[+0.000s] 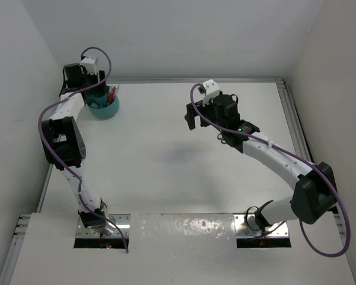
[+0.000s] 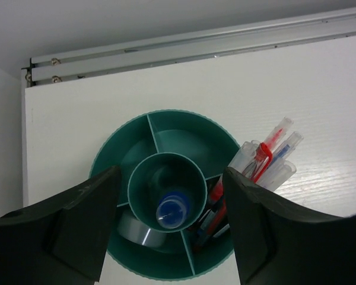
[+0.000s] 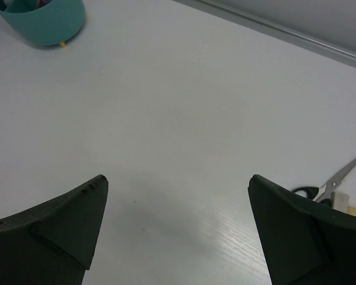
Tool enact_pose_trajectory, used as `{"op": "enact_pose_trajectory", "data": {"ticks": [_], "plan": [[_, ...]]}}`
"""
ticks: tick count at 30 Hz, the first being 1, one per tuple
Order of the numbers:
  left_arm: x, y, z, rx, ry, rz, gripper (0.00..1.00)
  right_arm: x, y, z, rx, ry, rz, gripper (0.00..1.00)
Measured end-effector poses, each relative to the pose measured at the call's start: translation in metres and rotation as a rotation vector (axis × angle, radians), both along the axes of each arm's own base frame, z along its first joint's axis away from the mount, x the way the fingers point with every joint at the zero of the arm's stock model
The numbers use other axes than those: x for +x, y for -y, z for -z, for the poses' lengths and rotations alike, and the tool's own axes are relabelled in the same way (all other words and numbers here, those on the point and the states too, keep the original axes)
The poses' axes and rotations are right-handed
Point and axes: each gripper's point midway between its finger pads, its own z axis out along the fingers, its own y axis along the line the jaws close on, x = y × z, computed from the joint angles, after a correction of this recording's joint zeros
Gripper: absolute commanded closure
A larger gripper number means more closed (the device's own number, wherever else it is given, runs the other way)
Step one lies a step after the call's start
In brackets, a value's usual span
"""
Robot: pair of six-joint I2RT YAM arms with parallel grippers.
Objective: Sort the stationery into containers
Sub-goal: Place the stationery in the storage box, then pick up the scissors from the center of the board.
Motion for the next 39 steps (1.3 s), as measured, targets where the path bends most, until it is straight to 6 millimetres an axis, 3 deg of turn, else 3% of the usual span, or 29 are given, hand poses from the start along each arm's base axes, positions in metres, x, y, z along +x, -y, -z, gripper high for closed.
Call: {"op": "enact_pose_trajectory", "data": {"ticks": [5, 7, 9, 10, 14, 15, 16, 17, 18, 20, 21, 25, 29, 33, 36, 39], "plan": [[-0.001, -0.001, -0.024, -0.033, 0.023, -0.023, 0.26, -0.002, 0.02, 0.015, -0.037, -0.06, 0.098, 0.02], [-0.004, -0.003, -0.044, -0.035, 0.052, -0.034, 0.23, -0.004, 0.029, 0.026, -0.057, -0.113, 0.125, 0.12], [-0.011, -0.006, -0.066, -0.033, 0.081, -0.047, 0.23, -0.001, 0.041, 0.035, -0.075, -0.178, 0.159, 0.31], [-0.016, -0.007, -0.078, -0.032, 0.097, -0.052, 0.23, 0.001, 0.045, 0.039, -0.08, -0.216, 0.174, 0.53], [-0.049, -0.012, -0.136, -0.029, 0.174, -0.073, 0.28, 0.013, 0.065, 0.051, -0.071, -0.316, 0.233, 0.95], [-0.061, -0.015, -0.147, -0.03, 0.185, -0.08, 0.42, 0.013, 0.072, 0.054, -0.065, -0.339, 0.25, 0.95], [-0.075, -0.019, -0.157, -0.035, 0.193, -0.093, 0.48, 0.013, 0.076, 0.057, -0.058, -0.355, 0.266, 0.93], [-0.087, -0.024, -0.164, -0.036, 0.199, -0.107, 0.56, 0.014, 0.082, 0.058, -0.044, -0.366, 0.288, 0.85], [-0.099, -0.031, -0.17, -0.036, 0.203, -0.126, 0.59, 0.016, 0.087, 0.06, -0.03, -0.372, 0.312, 0.76], [-0.123, -0.045, -0.175, -0.04, 0.19, -0.17, 0.64, 0.02, 0.098, 0.063, 0.0, -0.38, 0.371, 0.68], [-0.134, -0.053, -0.176, -0.044, 0.179, -0.194, 0.68, 0.022, 0.104, 0.066, 0.01, -0.38, 0.398, 0.59], [-0.165, -0.07, -0.163, -0.057, 0.12, -0.261, 0.72, 0.042, 0.123, 0.07, 0.043, -0.348, 0.498, 0.41], [-0.2, -0.062, -0.136, -0.072, 0.042, -0.282, 0.72, 0.063, 0.138, 0.086, 0.043, -0.344, 0.58, 0.42], [-0.228, -0.045, -0.135, -0.056, 0.061, -0.252, 0.72, 0.072, 0.147, 0.106, 0.043, -0.364, 0.633, 0.46], [-0.232, -0.031, -0.147, -0.055, 0.161, -0.202, 0.73, 0.075, 0.15, 0.106, 0.051, -0.355, 0.658, 0.67], [-0.221, -0.017, -0.151, -0.083, 0.251, -0.137, 0.71, 0.08, 0.154, 0.102, 0.085, -0.339, 0.684, 0.7]]}}
